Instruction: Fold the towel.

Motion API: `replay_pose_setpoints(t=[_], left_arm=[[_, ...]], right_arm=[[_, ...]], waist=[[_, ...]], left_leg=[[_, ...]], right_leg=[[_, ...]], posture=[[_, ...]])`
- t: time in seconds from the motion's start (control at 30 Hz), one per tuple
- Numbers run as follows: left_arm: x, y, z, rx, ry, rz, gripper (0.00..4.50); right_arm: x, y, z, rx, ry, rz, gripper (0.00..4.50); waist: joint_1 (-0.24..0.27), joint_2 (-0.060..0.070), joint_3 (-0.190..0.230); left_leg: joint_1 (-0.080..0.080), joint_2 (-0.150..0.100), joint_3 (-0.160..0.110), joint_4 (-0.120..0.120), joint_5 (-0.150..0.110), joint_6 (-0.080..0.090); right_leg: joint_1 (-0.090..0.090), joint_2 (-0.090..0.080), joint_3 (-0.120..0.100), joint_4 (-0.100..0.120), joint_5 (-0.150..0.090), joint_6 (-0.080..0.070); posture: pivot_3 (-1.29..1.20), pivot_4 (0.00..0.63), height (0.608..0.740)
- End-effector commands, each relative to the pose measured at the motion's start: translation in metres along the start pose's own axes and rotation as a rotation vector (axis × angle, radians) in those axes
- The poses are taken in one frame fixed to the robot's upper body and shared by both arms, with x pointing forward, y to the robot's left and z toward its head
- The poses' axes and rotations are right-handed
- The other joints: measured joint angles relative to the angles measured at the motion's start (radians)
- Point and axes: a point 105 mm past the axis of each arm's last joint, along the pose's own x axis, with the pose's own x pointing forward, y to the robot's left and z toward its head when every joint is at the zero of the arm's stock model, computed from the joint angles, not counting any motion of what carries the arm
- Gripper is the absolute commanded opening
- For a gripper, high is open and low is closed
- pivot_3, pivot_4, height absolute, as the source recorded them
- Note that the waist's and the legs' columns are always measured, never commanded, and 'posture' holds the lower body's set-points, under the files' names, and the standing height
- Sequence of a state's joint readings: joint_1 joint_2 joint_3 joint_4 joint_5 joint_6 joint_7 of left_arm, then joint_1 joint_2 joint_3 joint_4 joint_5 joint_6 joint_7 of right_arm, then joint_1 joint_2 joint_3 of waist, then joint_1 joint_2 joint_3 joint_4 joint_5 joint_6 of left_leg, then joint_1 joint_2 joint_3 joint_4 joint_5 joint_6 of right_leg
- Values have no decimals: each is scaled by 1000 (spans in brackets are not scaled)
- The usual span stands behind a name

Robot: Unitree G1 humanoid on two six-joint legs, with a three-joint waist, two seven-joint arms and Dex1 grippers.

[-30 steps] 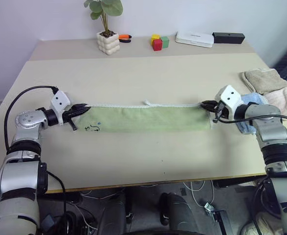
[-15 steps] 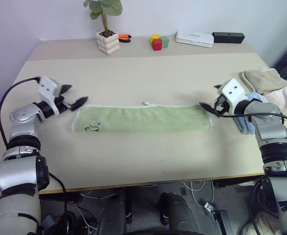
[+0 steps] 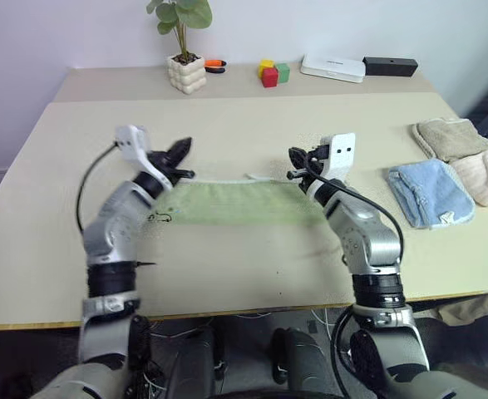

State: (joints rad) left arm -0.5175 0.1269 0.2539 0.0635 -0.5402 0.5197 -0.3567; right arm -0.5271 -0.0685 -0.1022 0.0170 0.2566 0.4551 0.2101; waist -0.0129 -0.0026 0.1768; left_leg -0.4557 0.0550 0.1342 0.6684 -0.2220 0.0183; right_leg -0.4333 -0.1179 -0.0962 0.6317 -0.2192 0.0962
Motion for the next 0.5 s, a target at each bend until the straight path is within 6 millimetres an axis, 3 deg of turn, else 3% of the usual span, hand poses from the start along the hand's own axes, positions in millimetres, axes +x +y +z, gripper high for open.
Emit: replay_pose_setpoints(t=[0.03, 0.27, 0.5], left_arm=[[-1, 1, -5, 21, -16, 103, 0], [-14, 32, -22, 165, 64, 214, 0], [-30, 59, -28, 340, 129, 205, 0]], right_arm=[[1, 4, -10, 61, -4, -33, 30], [-2, -23, -43, -73, 89, -154, 30], [-19, -59, -56, -192, 99, -221, 30]], waist=[[-1, 0, 0], [0, 0, 0], [0, 0, 0]], left_leg=[[1, 0, 0, -1, 0, 0], [1, 0, 0, -1, 0, 1], [1, 0, 0, -1, 0, 0]], right_leg=[[1, 0, 0, 0, 0, 0], [1, 0, 0, -1, 0, 0], [1, 0, 0, -1, 0, 0]], posture=[[0, 150, 740], [0, 150, 740], [0, 150, 740]])
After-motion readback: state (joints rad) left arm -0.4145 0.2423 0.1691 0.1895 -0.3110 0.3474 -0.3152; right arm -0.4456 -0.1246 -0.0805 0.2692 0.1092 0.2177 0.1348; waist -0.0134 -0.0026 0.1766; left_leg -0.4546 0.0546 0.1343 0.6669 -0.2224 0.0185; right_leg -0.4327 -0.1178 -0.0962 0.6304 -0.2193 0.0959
